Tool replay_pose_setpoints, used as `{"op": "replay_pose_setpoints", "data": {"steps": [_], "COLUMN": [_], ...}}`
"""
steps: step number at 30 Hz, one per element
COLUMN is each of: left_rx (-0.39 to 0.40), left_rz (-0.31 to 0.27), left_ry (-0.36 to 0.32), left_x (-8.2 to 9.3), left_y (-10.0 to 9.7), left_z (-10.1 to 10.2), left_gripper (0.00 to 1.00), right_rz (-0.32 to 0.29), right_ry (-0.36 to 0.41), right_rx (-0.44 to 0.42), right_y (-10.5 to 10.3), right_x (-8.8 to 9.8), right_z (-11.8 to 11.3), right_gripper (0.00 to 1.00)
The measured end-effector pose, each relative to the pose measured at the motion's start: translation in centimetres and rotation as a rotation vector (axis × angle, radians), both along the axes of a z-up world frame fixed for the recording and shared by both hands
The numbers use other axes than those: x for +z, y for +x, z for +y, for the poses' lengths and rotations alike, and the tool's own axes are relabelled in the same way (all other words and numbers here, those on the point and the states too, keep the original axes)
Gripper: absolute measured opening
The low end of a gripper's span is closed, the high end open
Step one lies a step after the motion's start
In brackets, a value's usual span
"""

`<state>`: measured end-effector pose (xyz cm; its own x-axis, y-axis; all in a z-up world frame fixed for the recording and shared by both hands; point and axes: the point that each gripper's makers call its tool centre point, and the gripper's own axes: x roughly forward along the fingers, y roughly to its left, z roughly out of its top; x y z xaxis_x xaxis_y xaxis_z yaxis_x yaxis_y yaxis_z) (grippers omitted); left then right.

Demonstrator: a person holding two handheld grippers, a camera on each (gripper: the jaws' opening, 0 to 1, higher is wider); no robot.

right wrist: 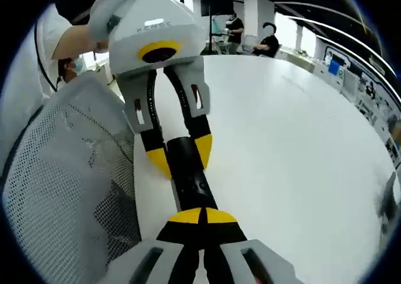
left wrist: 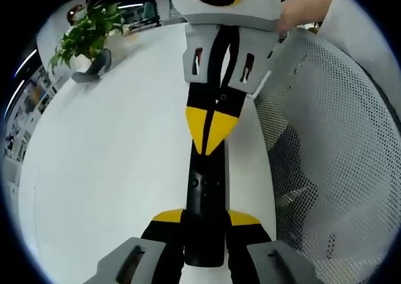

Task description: Press the specified remote control buttons in sequence, fully releasing each button before pressing the next.

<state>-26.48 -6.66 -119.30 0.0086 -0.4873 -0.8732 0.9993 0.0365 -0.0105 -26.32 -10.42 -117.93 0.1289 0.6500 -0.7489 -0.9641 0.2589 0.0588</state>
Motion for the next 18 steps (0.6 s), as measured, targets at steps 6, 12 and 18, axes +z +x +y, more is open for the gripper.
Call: {"op": "replay_pose_setpoints", "data": {"steps": [6,12,18], "left_rx": [0.000,-0.001,0.010], "left_rz": [0.000,-0.002,-0.005], "left_ry": [-0.002,-0.014,-0.033], "left_x": [0.01,0.02,0.03], "left_y": [-0.01,-0.02,-0.03], "left_z": [0.00,0.01,0.01], "left_gripper": [0.24,0.24,0.24], "right_rz": [-0.077,-0.101,-0.018], "right_ry": [-0.097,-0.195,-0.268], "right_rx": [0.136,0.244,0.176], "right_y": [-0.33,-0.47,-0.01], "right_x": [-0.17,-0.33,-0.53], "right_z": [0.36,0.62,0.82], "right_gripper": [0.00,0.00,0.00]}}
